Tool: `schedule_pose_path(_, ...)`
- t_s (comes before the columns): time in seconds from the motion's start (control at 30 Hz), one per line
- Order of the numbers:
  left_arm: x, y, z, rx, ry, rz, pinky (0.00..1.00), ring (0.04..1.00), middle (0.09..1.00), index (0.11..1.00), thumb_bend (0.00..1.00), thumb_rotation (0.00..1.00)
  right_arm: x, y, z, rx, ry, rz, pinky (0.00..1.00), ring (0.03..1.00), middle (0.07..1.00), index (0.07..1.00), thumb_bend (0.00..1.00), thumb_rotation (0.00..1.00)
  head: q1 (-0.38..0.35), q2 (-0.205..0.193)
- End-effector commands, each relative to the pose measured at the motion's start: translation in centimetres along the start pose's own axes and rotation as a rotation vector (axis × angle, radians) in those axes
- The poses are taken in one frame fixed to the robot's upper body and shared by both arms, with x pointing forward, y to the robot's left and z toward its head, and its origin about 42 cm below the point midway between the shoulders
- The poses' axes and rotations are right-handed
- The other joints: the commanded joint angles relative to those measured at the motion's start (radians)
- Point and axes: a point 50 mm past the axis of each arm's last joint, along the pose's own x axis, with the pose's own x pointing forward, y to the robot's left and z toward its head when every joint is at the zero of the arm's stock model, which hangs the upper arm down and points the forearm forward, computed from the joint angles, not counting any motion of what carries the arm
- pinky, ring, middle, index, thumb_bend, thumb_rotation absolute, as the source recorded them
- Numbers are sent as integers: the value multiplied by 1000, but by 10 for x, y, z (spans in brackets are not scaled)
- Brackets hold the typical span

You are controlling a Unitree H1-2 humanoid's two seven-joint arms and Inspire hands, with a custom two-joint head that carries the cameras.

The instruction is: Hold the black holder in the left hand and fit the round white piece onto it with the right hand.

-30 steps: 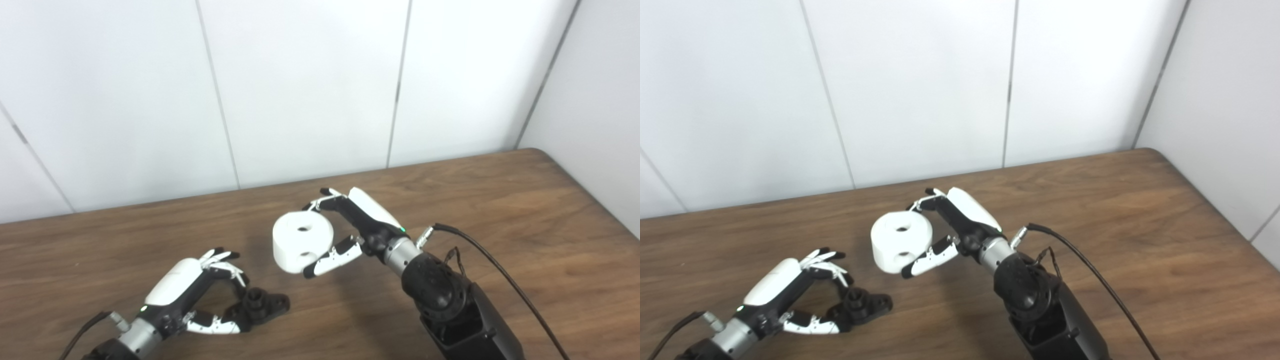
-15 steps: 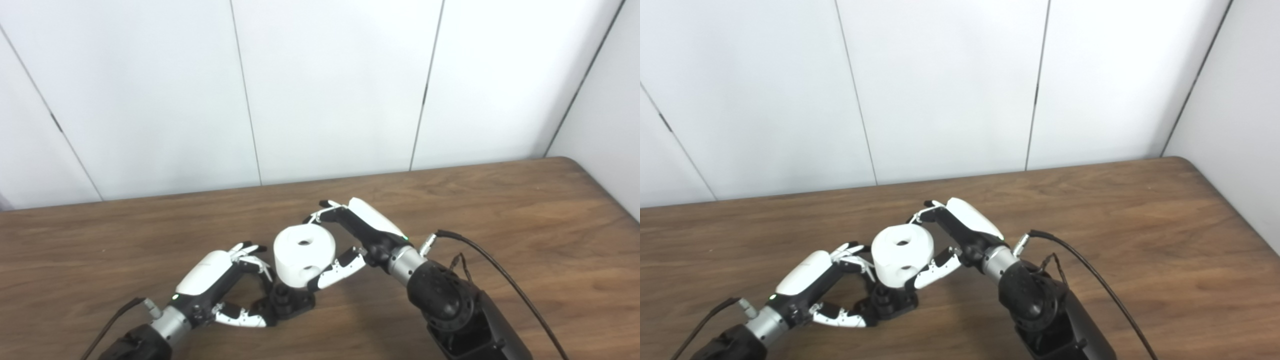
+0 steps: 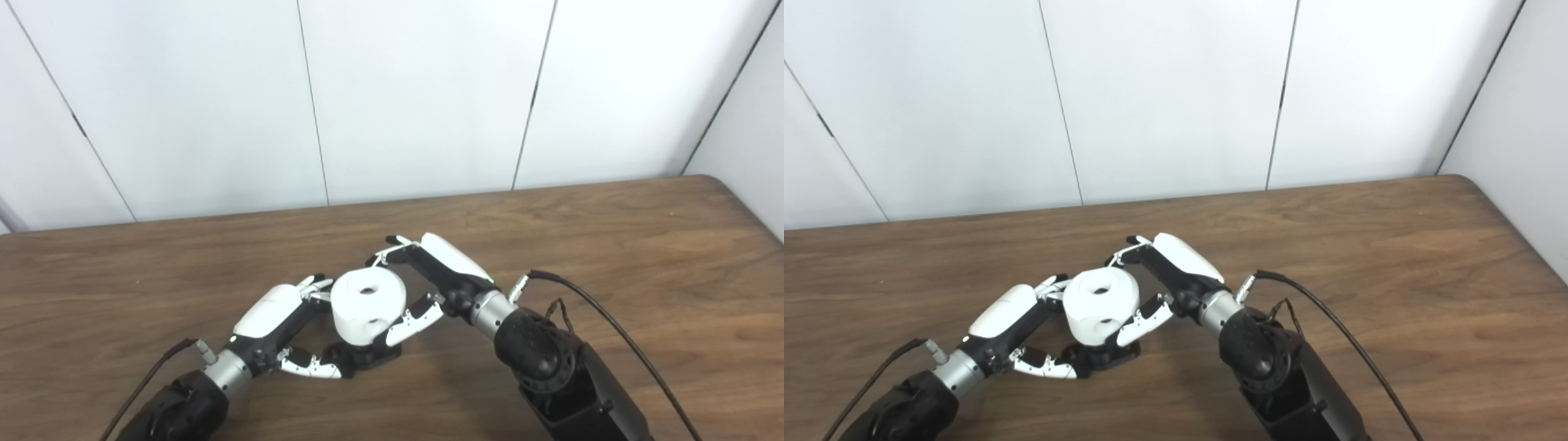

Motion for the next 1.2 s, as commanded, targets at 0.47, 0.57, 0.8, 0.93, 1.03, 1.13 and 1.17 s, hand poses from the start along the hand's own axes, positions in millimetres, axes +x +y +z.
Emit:
schedule_pose_path(0.47,5,-3,7,31,7,-41,1000,926,697,481,524,56,-1,1,5,1,-60,-17,1000,969,794,483,520,149,15,8)
schedule_pose_path(0.57,5,-2,8,37,6,-42,1000,925,698,481,524,57,-1,3,3,-6,-59,-12,1000,965,794,483,520,150,19,8)
schedule_pose_path(0.8,6,-3,10,30,9,-35,1000,922,694,481,524,57,-2,7,-4,-11,-52,4,1000,966,795,483,519,148,26,13)
schedule_pose_path(0.93,6,-3,11,36,12,-32,1000,921,691,481,524,56,-2,9,-8,-6,-52,8,1000,969,793,483,519,147,29,14)
schedule_pose_path(1.03,5,-3,11,36,15,-33,1000,921,692,481,524,57,-3,9,-9,-15,-52,7,1000,967,790,482,519,146,30,16)
schedule_pose_path(1.13,5,-3,11,35,15,-34,1000,925,694,481,524,57,-3,8,-10,-30,-46,9,1000,967,791,483,519,146,30,16)
schedule_pose_path(1.17,5,-3,11,36,16,-34,1000,925,694,481,524,57,-2,7,-11,-33,-41,9,1000,968,793,483,519,147,31,16)
